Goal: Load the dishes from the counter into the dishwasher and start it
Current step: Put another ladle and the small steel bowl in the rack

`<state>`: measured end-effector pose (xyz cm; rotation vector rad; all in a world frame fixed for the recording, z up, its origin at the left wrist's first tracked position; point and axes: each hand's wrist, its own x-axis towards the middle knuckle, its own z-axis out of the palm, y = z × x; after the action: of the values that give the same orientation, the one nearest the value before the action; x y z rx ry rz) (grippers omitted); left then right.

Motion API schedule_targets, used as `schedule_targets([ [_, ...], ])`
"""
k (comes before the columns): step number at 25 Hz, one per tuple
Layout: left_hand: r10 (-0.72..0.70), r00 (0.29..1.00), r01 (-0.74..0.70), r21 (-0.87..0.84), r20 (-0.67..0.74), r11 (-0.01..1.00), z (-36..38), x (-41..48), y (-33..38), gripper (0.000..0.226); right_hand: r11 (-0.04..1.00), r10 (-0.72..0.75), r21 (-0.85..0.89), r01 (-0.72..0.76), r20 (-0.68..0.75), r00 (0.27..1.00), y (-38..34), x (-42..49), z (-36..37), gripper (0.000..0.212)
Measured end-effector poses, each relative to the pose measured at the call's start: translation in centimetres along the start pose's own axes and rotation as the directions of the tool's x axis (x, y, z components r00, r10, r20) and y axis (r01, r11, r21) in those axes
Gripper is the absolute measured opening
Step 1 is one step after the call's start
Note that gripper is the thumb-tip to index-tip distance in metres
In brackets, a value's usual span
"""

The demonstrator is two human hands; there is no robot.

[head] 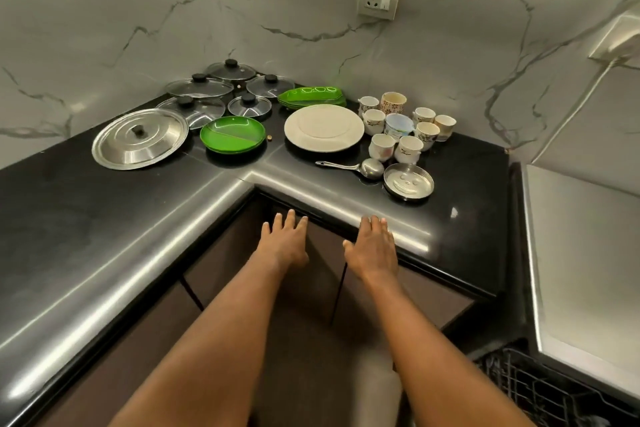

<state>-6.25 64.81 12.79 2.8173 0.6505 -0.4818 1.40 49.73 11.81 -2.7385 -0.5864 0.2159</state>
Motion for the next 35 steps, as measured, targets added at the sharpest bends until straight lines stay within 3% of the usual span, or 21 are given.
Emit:
schedule_targets([
  [7, 0.112, 0.990, -0.121, 0.111, 0.087, 0.986, -4.5, 12.3, -4.8, 0.083, 0.990, 0.117, 0.071, -0.121, 0.064, 0.991, -3.4, 9.1, 0.3, 0.050],
  [13, 0.232, 0.942, -0.275, 0.163, 0.242, 0.947, -6.7, 21.3, -7.6, 0.109, 0.941, 0.313, 0.117, -0.318, 0.063, 0.948, -6.6, 15.5, 1.3, 0.041],
  [17, 0.271, 0.901, -0.322, 0.101, 0.338, 0.941, -6.3, 24.2, -8.1, 0.122, 0.836, 0.520, 0.194, -0.512, 0.016, 0.854, -8.1, 20.3, 2.1, 0.037],
  [24, 0.264, 0.897, -0.299, 0.047, 0.355, 0.953, -6.6, 24.1, -7.8, 0.118, 0.598, 0.753, 0.411, -0.688, 0.006, 0.658, -9.0, 27.1, 3.0, 0.064],
  [28, 0.261, 0.898, -0.295, 0.045, 0.355, 0.955, -6.6, 24.1, -7.7, 0.115, 0.482, 0.824, 0.463, -0.744, 0.051, 0.565, -4.5, 30.7, 7.9, 0.041],
  [32, 0.258, 0.895, -0.299, 0.059, 0.363, 0.953, -6.8, 24.0, -7.6, 0.114, 0.486, 0.810, 0.514, -0.707, 0.039, 0.585, -9.9, 26.3, 3.3, 0.028],
  [35, 0.267, 0.896, -0.311, 0.072, 0.354, 0.948, -6.8, 23.6, -7.7, 0.114, 0.565, 0.782, 0.400, -0.722, 0.021, 0.623, -10.6, 24.1, 2.7, 0.031],
])
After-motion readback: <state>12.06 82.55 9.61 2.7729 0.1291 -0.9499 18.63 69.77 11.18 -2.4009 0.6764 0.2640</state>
